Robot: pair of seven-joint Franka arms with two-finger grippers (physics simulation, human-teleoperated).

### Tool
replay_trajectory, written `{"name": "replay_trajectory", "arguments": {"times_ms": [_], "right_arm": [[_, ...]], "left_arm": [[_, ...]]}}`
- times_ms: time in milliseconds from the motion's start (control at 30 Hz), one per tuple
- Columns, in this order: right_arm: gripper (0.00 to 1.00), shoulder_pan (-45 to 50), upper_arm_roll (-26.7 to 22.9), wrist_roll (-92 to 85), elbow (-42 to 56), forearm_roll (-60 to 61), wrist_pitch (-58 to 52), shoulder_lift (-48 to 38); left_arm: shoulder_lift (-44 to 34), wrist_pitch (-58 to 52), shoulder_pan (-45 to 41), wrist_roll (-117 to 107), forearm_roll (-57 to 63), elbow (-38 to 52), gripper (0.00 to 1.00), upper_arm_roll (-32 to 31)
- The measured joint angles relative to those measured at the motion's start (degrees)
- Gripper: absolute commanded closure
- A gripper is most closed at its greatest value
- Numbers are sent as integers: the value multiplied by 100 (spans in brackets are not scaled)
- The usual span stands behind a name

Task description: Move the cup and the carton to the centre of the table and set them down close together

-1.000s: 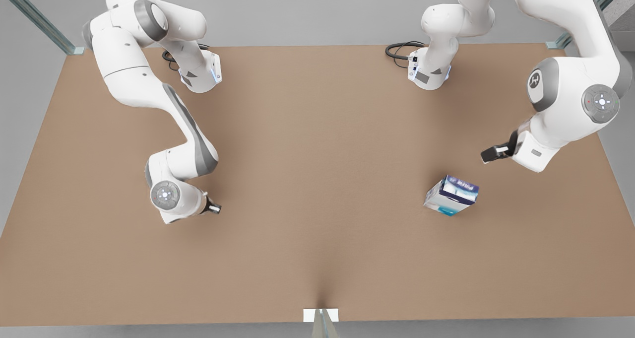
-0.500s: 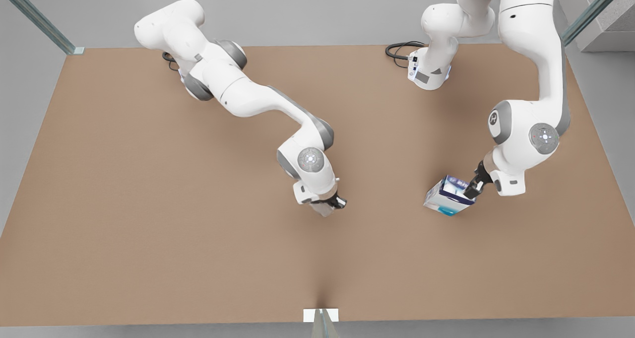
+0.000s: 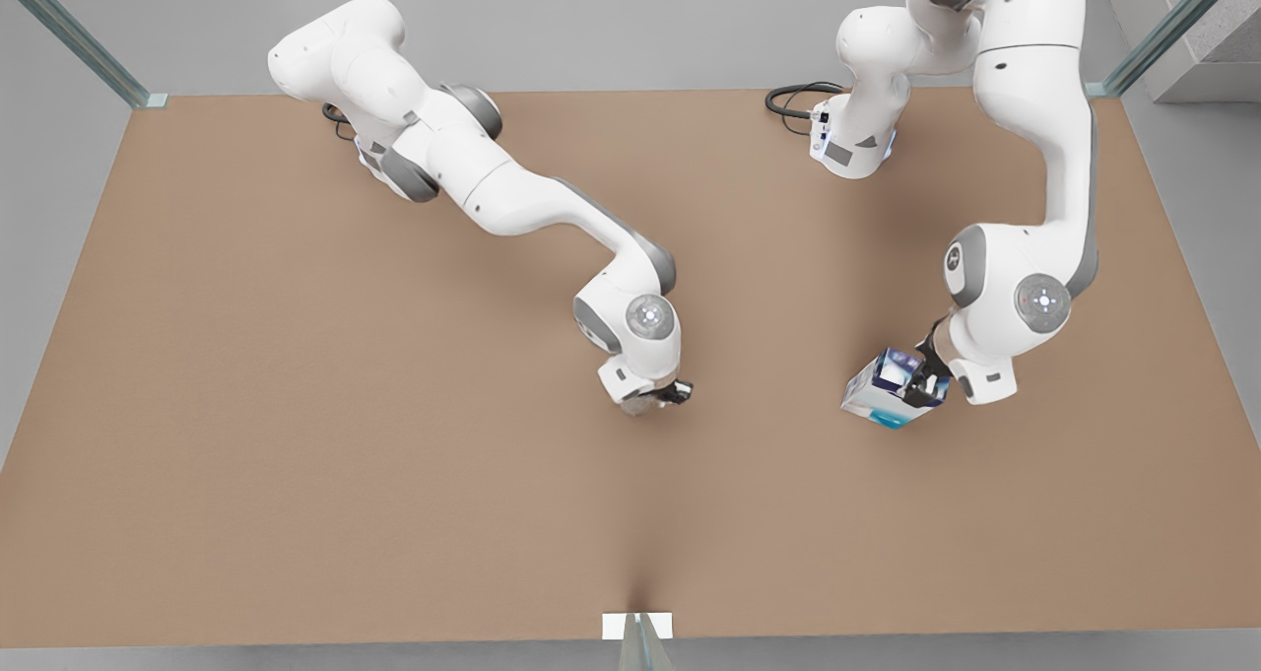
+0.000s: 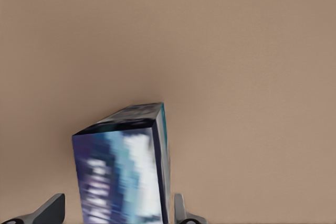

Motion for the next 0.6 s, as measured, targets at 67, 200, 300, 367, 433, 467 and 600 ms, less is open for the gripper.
{"name": "replay_trajectory", "arguments": {"times_ms": [67, 200, 300, 367, 433, 467, 600], "right_arm": [[0, -9, 9, 0, -3, 12, 150, 21], [0, -9, 17, 7, 11, 58, 268, -3], [0, -74, 165, 7, 30, 143, -128, -253], [0, -204, 263, -1, 56, 145, -531, -579], [0, -775, 252, -606, 67, 368, -1586, -1195], [0, -1122, 207, -971, 66, 523, -2152, -1513], [0, -2701, 282, -2793, -857, 556, -3722, -3455]], "left_arm": [[144, 0, 0, 0, 4, 78, 0, 0], [266, 0, 0, 0, 13, 157, 19, 0], [330, -8, 0, 8, 7, 196, 51, 0], [330, -9, 0, 6, 12, 202, 54, 0], [321, -15, -1, 0, 33, 211, 54, 0], [292, -36, 0, 6, 46, 270, 53, 0], [-457, -1441, -926, -171, 60, 335, 50, -32]]}}
